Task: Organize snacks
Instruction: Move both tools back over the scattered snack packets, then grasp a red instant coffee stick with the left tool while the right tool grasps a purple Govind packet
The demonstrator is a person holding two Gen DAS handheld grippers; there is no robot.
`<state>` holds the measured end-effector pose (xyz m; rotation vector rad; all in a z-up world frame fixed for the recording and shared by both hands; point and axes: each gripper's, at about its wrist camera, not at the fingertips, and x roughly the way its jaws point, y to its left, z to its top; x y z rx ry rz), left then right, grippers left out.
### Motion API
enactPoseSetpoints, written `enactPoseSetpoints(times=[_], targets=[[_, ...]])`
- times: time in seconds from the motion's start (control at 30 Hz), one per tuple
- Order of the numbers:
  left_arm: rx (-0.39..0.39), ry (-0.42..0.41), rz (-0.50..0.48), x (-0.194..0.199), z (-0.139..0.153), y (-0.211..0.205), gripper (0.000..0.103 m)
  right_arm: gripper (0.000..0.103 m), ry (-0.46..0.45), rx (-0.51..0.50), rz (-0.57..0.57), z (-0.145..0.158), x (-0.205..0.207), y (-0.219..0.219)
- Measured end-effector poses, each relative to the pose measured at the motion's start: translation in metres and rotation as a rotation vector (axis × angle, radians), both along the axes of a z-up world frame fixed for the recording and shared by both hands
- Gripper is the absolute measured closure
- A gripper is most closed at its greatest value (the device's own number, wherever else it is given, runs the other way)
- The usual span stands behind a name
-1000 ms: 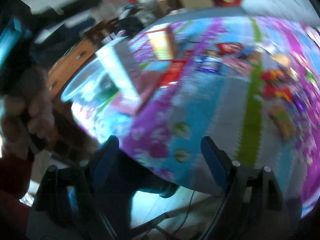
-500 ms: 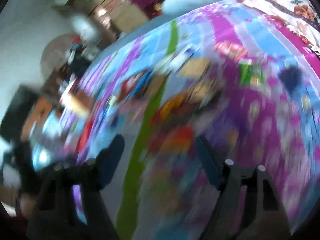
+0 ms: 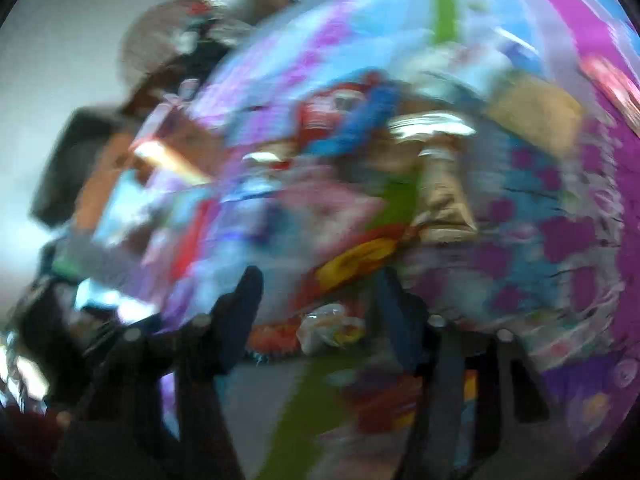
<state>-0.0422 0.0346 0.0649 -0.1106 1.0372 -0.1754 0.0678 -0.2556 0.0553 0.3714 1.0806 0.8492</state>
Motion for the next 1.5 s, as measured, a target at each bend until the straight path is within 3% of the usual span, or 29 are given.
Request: enactPoseSetpoints(times=[0.2, 0.43, 0.5, 0.8, 0.83, 0.87, 0.9, 1.0, 1.17, 1.37, 1.5], targets=[[0.005, 0.0, 0.009, -0.014, -0.007, 0.011, 0.039, 0.042, -0.041, -0.125, -0.157, 0.014, -0.032, -0.055], [0.005, -0.059, -0.146, -0.01, -0.007, -0.007, 0.039, 0.042, -0.029, -0.094, -0.305, 0.002, -0.065, -0.101], [0.018, -0.068, -0.194, -0.001, -0.012, -0.018, 0.034, 0.042, -0.001, -0.081, -0.34, -0.005, -0.074, -0.109], [0.129, -0.03, -0.314, 0.031, -0.058, -0.063, 0.031, 0.042, 0.036, -0.088, -0.321, -0.019, -0.091, -0.107], [0.127, -0.036, -0.308, 0.029, -0.057, -0.063, 0.037, 0.042, 0.032, -0.09, -0.321, -0.02, -0.091, -0.105], [0.129, -0.04, -0.298, 0.029, -0.056, -0.063, 0.061, 0.042, 0.023, -0.095, -0.322, -0.02, -0.092, -0.104], [0.132, -0.046, -0.295, 0.027, -0.053, -0.063, 0.068, 0.042, 0.006, -0.107, -0.325, -0.018, -0.092, -0.103], [0.156, -0.044, -0.306, 0.018, -0.05, -0.065, 0.071, 0.042, -0.055, -0.173, -0.346, -0.012, -0.091, -0.101], [0.114, -0.037, -0.277, 0.003, -0.037, -0.058, 0.072, 0.042, -0.213, -0.411, -0.33, -0.006, -0.074, -0.09], [0.053, -0.052, -0.218, -0.003, -0.017, -0.045, 0.072, 0.038, -0.154, -0.528, -0.255, -0.041, -0.038, -0.087], [0.043, -0.052, -0.194, -0.001, -0.012, -0.04, 0.072, 0.039, -0.188, -0.572, -0.243, -0.043, -0.04, -0.083]])
